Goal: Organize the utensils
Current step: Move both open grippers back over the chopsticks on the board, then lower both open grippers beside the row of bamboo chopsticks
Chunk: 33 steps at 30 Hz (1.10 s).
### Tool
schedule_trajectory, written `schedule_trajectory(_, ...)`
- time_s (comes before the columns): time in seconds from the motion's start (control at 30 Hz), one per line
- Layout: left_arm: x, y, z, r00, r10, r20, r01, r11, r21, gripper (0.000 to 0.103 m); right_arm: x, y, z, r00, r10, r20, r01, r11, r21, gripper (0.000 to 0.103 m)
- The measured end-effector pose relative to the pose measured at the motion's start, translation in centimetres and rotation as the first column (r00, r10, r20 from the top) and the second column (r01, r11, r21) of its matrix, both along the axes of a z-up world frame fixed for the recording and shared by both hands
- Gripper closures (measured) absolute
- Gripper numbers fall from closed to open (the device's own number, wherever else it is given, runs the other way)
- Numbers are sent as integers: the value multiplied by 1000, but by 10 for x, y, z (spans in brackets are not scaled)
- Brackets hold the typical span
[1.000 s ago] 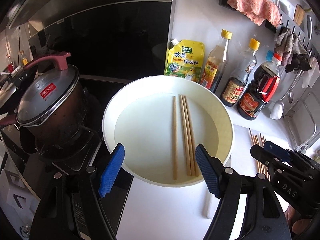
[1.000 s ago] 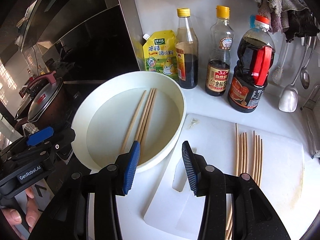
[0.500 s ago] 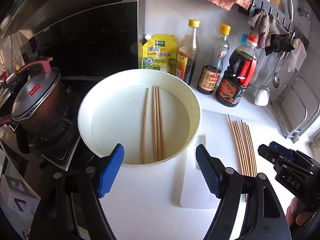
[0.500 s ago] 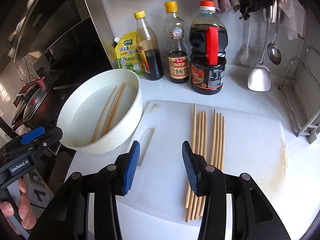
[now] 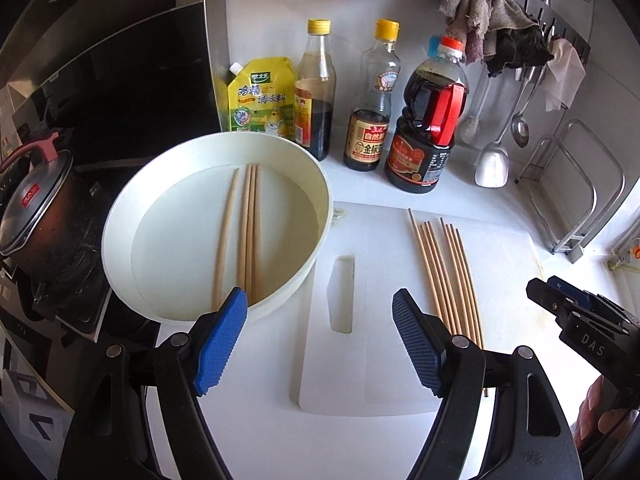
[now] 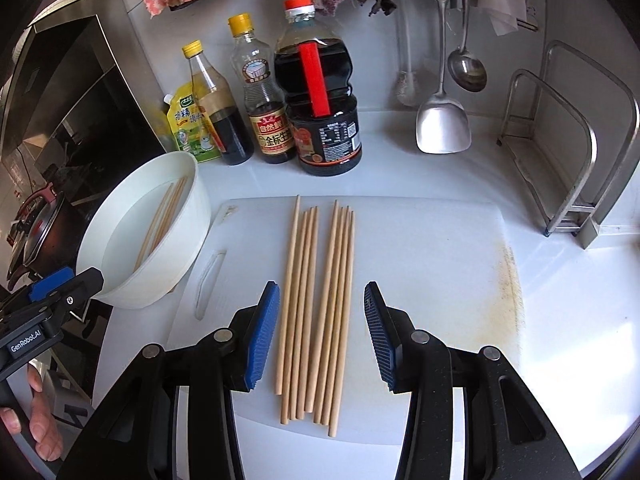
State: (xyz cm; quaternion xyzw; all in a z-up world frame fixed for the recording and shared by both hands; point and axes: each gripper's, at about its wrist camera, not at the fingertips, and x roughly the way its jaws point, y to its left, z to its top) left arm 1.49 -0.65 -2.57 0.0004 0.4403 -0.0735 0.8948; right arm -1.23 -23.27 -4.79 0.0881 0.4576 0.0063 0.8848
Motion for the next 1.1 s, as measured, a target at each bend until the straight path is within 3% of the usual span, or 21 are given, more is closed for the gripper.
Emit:
schedule_trajectory(0.6, 6, -61, -37, 992, -103, -78, 106, 994, 38, 29, -3, -36, -31, 998, -57, -32, 57, 998, 5, 60)
schedule_trajectory(1.1, 25, -85, -71, 985, -113, -128, 119, 992, 37, 29, 17, -33, -75, 996, -38, -85, 41, 998, 39, 60)
